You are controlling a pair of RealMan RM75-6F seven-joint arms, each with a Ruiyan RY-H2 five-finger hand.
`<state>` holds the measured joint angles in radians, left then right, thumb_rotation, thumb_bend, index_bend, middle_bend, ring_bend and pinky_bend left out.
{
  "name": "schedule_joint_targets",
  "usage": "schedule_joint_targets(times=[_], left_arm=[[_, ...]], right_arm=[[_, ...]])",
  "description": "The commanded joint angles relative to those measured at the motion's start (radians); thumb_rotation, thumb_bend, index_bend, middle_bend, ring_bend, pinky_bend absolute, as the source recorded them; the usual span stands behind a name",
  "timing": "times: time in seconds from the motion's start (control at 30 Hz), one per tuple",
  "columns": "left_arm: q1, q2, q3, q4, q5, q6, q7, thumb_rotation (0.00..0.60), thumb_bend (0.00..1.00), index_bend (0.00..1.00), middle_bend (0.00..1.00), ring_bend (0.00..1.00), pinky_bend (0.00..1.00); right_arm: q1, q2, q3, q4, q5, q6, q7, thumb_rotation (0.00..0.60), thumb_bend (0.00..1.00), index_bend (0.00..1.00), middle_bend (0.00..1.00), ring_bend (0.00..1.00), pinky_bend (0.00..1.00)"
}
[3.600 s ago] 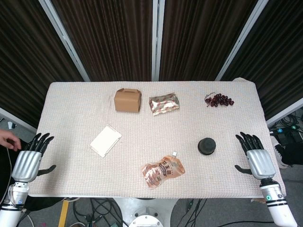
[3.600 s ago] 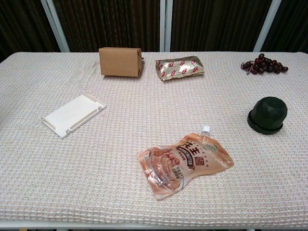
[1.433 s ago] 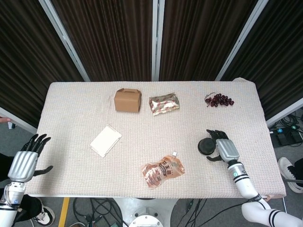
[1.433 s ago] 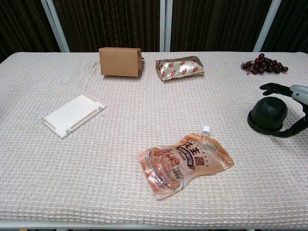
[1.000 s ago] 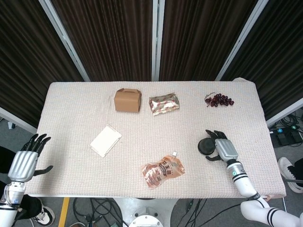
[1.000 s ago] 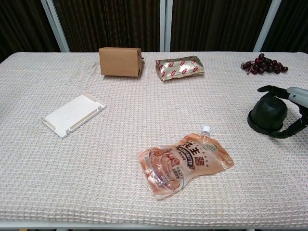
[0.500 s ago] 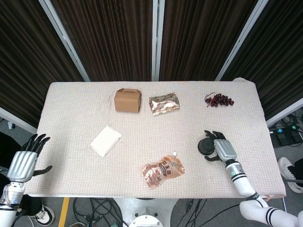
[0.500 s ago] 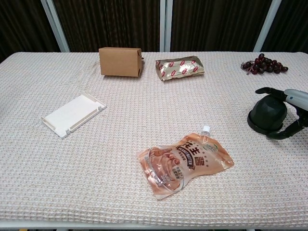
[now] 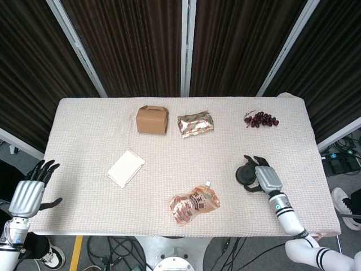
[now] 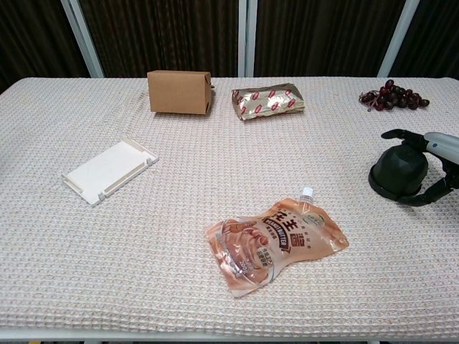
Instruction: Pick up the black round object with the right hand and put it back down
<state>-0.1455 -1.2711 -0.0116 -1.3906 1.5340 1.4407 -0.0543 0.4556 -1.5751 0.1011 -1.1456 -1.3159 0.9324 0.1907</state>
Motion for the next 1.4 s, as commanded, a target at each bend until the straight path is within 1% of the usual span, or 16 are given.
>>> schedule_joint_targets(times=[0.03, 0.2, 0.3, 0.57, 0.7, 0.9, 1.03, 1.13, 1.27, 1.33, 1.4], left_arm=[[0.0, 0.0, 0.0, 0.0, 0.0, 0.0, 0.0, 0.6, 0.02, 0.13, 0.07, 0.0, 0.22], [0.002, 0.0, 0.001, 0.001, 0.0, 0.001, -0.002, 0.6, 0.02, 0.13, 0.07, 0.0, 0.22], [0.002, 0.0, 0.001, 0.001, 0.0, 0.001, -0.003, 0.6, 0.02, 0.13, 0.07, 0.0, 0.22], [0.002, 0.0, 0.002, 0.002, 0.001, 0.0, -0.003, 0.6, 0.02, 0.13, 0.07, 0.0, 0.22], [0.002, 0.001, 0.001, 0.001, 0.001, 0.0, -0.003, 0.6, 0.02, 0.13, 0.07, 0.0, 0.22], [0.0, 0.006, 0.002, -0.006, 0.004, 0.0, 0.001, 0.6, 0.02, 0.13, 0.07, 0.0, 0.22], [-0.002, 0.007, 0.003, -0.012, 0.005, -0.004, 0.007, 0.6, 0.02, 0.13, 0.07, 0.0, 0.22], [-0.005, 0.008, 0.002, -0.019, 0.008, -0.005, 0.014, 0.6, 0.02, 0.13, 0.07, 0.0, 0.22], [-0.007, 0.01, -0.001, -0.03, 0.008, -0.004, 0.023, 0.6, 0.02, 0.13, 0.07, 0.0, 0.22], [-0.008, 0.011, -0.001, -0.034, 0.007, -0.005, 0.026, 0.6, 0.02, 0.13, 0.07, 0.0, 0.22], [-0.008, 0.01, -0.001, -0.036, 0.008, -0.005, 0.027, 0.6, 0.02, 0.13, 0.07, 0.0, 0.22]], right_arm=[[-0.001, -0.001, 0.0, 0.001, -0.001, 0.003, 0.002, 0.6, 0.1, 0.0, 0.26, 0.0, 0.0], [-0.003, -0.005, 0.002, 0.003, -0.003, 0.014, 0.001, 0.6, 0.12, 0.0, 0.29, 0.0, 0.0], [-0.004, -0.006, 0.003, 0.005, -0.002, 0.019, -0.003, 0.6, 0.13, 0.04, 0.3, 0.0, 0.0], [-0.007, -0.012, 0.01, 0.01, 0.001, 0.034, -0.008, 0.6, 0.14, 0.27, 0.33, 0.0, 0.0], [-0.009, -0.013, 0.014, 0.011, 0.002, 0.043, -0.005, 0.6, 0.14, 0.3, 0.34, 0.0, 0.0], [-0.016, 0.004, 0.028, -0.011, -0.016, 0.088, 0.019, 0.6, 0.15, 0.32, 0.36, 0.0, 0.0], [-0.015, 0.051, 0.053, -0.081, -0.053, 0.154, 0.04, 0.6, 0.16, 0.32, 0.38, 0.02, 0.0], [-0.012, 0.111, 0.086, -0.172, -0.091, 0.224, 0.043, 0.6, 0.16, 0.33, 0.39, 0.03, 0.0], [-0.022, 0.21, 0.136, -0.34, -0.162, 0.353, 0.05, 0.6, 0.16, 0.33, 0.4, 0.05, 0.0], [-0.038, 0.244, 0.151, -0.398, -0.193, 0.421, 0.039, 0.6, 0.15, 0.33, 0.41, 0.07, 0.0], [-0.051, 0.253, 0.15, -0.414, -0.191, 0.442, 0.027, 0.6, 0.15, 0.33, 0.42, 0.08, 0.0]])
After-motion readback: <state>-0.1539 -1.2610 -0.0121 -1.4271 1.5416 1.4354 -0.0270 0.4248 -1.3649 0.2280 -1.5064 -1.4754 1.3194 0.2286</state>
